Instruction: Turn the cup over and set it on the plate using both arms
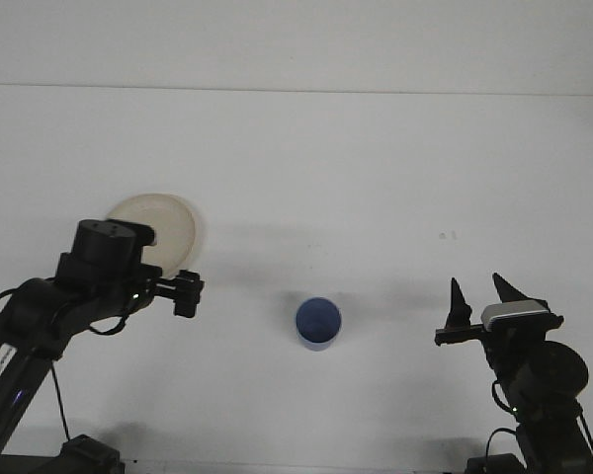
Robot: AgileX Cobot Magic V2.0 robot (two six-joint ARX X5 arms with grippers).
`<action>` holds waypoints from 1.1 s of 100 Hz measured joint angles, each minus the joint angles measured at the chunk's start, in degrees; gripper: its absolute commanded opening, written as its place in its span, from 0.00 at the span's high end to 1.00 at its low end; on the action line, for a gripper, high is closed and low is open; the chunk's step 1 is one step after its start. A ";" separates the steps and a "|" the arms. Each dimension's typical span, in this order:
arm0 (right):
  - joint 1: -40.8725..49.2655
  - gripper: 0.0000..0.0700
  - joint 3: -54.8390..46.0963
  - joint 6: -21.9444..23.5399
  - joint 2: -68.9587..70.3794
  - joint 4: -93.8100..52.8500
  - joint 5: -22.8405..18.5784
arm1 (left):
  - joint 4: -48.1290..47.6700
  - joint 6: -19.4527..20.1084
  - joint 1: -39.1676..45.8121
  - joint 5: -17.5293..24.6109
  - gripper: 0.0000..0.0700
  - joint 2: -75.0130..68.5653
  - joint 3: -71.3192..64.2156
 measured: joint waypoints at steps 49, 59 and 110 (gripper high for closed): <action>0.00 0.34 0.00 0.00 0.00 0.00 0.00 | 1.68 -0.81 -20.76 0.04 0.22 24.24 11.69; 0.00 0.34 0.00 0.00 0.00 0.00 0.00 | 2.75 -0.79 -22.77 0.04 0.22 27.02 13.09; 0.00 0.34 0.00 0.00 0.00 0.00 -0.02 | 3.28 -0.74 -23.98 0.02 0.26 37.40 13.25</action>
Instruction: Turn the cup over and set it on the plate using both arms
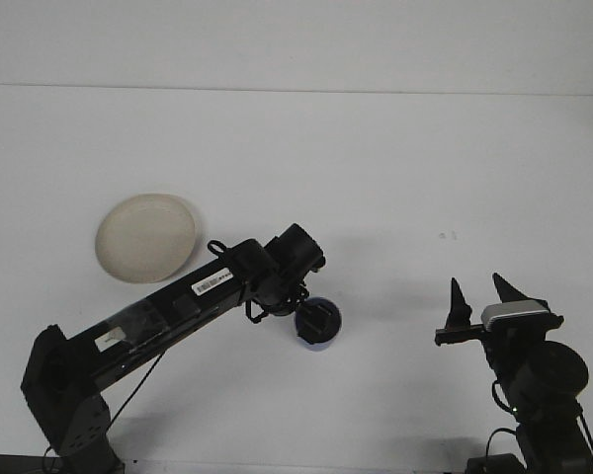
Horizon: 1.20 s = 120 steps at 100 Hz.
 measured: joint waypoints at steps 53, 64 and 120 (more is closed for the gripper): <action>0.00 0.34 0.00 0.00 0.00 0.00 0.00 | -2.93 0.42 -0.07 -0.66 0.98 2.40 2.03; 0.00 0.34 0.00 0.00 0.00 0.00 0.00 | -6.73 0.90 0.04 -3.76 0.98 2.49 6.12; 0.00 0.34 0.00 0.00 0.00 0.00 0.00 | -19.54 6.69 22.29 -13.81 0.98 2.49 22.97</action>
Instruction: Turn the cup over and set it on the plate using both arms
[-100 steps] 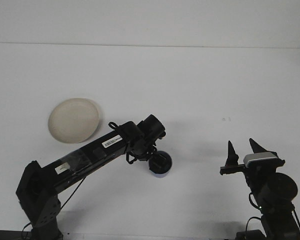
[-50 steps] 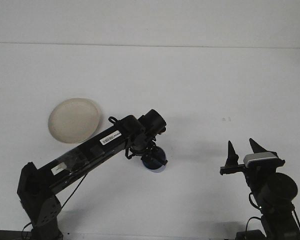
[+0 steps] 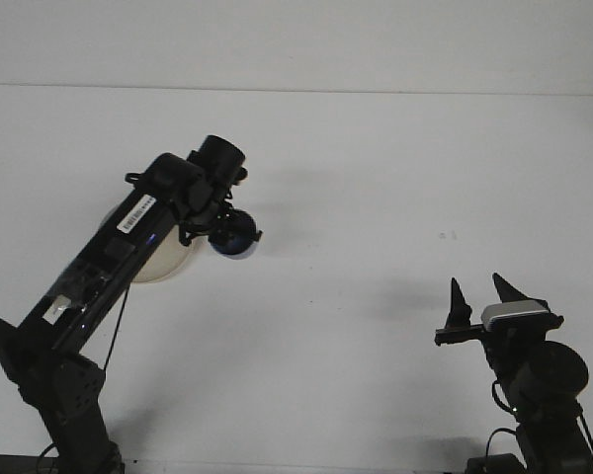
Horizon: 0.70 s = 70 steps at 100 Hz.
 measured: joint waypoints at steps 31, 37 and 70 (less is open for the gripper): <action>0.00 0.34 0.00 0.00 0.00 0.00 0.00 | 0.61 0.96 16.70 -0.15 0.98 0.09 0.00; 0.00 0.34 0.00 0.00 0.00 0.00 0.00 | 0.61 1.16 19.12 -0.15 0.98 0.42 0.00; 0.00 0.34 0.00 0.00 0.00 0.00 0.00 | 1.20 1.29 25.22 -0.15 0.98 5.81 0.00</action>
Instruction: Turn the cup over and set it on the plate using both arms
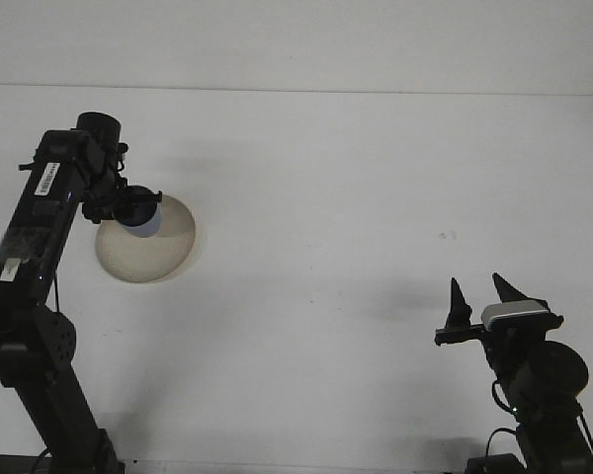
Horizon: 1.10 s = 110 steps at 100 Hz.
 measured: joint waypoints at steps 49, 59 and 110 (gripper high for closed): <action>0.00 0.34 0.02 0.00 0.00 0.00 0.02 | 0.66 0.00 0.13 0.11 0.78 6.19 0.00; 0.00 0.34 0.00 0.00 0.00 0.00 0.00 | 1.20 0.00 0.20 0.11 0.47 6.19 0.00; 0.00 0.34 0.00 0.00 0.00 0.00 0.02 | 1.49 0.00 2.82 5.29 0.34 -4.70 0.11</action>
